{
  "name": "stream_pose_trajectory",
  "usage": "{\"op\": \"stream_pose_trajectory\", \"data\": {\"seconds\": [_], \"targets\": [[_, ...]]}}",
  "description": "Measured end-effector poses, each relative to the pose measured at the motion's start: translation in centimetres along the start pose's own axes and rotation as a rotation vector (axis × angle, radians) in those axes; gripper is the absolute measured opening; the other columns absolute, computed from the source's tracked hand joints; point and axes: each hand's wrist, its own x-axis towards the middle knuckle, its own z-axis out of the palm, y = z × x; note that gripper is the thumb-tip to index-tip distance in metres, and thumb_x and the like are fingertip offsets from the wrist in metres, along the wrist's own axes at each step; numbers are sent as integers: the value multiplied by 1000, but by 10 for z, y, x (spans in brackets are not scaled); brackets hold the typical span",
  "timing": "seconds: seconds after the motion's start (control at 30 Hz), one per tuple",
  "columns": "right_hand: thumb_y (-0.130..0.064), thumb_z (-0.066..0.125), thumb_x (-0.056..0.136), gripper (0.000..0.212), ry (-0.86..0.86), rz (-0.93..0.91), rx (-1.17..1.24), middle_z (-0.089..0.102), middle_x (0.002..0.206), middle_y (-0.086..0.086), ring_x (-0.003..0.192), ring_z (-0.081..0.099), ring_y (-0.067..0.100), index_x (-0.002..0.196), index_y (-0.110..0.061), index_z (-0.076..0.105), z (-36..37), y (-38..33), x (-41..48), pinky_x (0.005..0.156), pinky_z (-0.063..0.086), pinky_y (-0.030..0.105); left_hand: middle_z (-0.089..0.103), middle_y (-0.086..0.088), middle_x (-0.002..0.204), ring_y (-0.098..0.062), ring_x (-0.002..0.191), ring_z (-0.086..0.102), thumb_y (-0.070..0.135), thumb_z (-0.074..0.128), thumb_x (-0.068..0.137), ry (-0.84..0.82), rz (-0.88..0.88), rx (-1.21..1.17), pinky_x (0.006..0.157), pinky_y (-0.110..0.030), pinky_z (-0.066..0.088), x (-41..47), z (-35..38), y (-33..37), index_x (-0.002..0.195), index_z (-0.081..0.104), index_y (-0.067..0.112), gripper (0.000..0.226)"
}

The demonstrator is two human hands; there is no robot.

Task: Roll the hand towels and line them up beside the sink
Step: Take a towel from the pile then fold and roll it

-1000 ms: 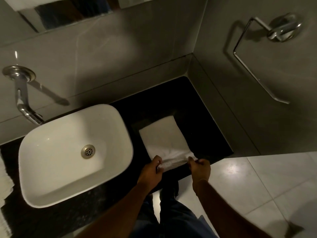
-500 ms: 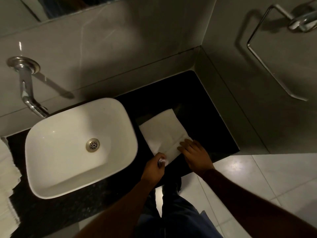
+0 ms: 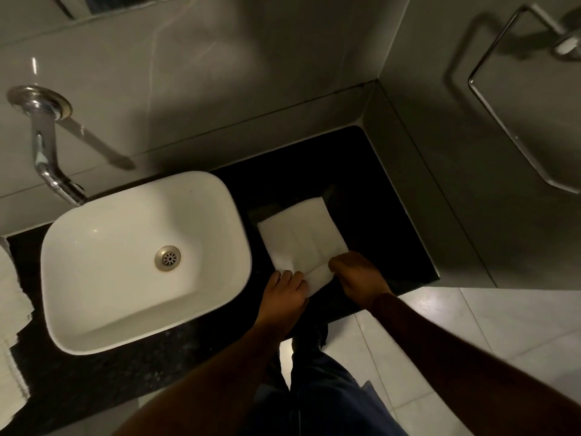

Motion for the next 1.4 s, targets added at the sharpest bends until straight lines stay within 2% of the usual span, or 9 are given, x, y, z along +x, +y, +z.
{"op": "stream_pose_trajectory", "data": {"seconds": [0.23, 0.4, 0.5, 0.6, 0.83, 1.0, 1.13, 1.23, 1.4], "targets": [[-18, 67, 86, 10, -326, 229, 362, 63, 85, -2, 80, 59, 19, 86, -22, 58, -30, 5, 29, 74, 53, 31, 64, -4, 86, -27, 83, 61, 24, 60, 74, -210, -127, -141, 72, -35, 48, 16, -11, -3, 81, 68, 13, 15], [-20, 77, 83, 8, -344, 379, 521, 67, 93, -6, 93, 62, 16, 85, -23, 70, -27, 9, 19, 91, 51, 32, 70, -4, 99, -24, 89, 66, 40, 59, 84, -389, -349, -503, 76, -32, 56, 32, -32, -11, 101, 66, 24, 25], [-31, 70, 86, 9, 24, 167, 161, 67, 110, 1, 103, 60, 24, 91, -25, 75, -13, 3, -2, 93, 50, 39, 65, -3, 89, -21, 81, 65, 45, 62, 82, -368, -462, -680, 72, -33, 57, 31, -32, -15, 95, 51, 32, 21], [-49, 75, 75, 48, -27, 26, -96, 64, 124, 5, 115, 57, 28, 114, -20, 71, 1, -1, -20, 101, 43, 47, 66, -3, 90, -23, 83, 65, 42, 62, 84, -402, -519, -696, 75, -35, 57, 33, -33, -15, 96, 51, 34, 19], [-16, 70, 79, 37, -78, 59, -82, 69, 115, 7, 107, 61, 32, 116, -18, 69, -7, 1, 4, 100, 46, 43, 59, 1, 116, -26, 96, 57, 40, 49, 89, -116, -243, -122, 76, -37, 48, 21, -19, 0, 104, 66, 22, 28], [-30, 64, 92, 38, -171, 158, 67, 63, 129, 2, 125, 48, 30, 129, -24, 63, -27, 0, 14, 111, 31, 37, 59, -3, 116, -28, 100, 57, 44, 65, 85, -158, -90, -17, 96, -43, 45, 25, -19, -1, 136, 50, 22, 58], [-40, 63, 90, 41, -279, 307, 185, 59, 133, 1, 129, 42, 31, 130, -34, 57, -25, -3, 14, 112, 33, 38, 63, -3, 105, -29, 92, 61, 30, 62, 80, -169, -70, -43, 101, -43, 41, 31, -19, -8, 117, 62, 22, 38], [-33, 63, 87, 41, -96, 204, 94, 63, 122, 4, 115, 53, 31, 128, -29, 56, -14, -10, 7, 100, 45, 42, 63, -4, 112, -29, 103, 58, 32, 61, 77, -192, -73, -42, 102, -45, 40, 44, -25, -11, 107, 69, 20, 33], [-42, 74, 78, 53, -89, 83, -103, 63, 126, 4, 113, 58, 27, 125, -22, 61, 4, -13, -6, 98, 46, 45, 58, -7, 106, -30, 101, 53, 35, 58, 82, -300, -97, -160, 79, -37, 41, 72, -31, -20, 95, 68, 15, 26]]}}
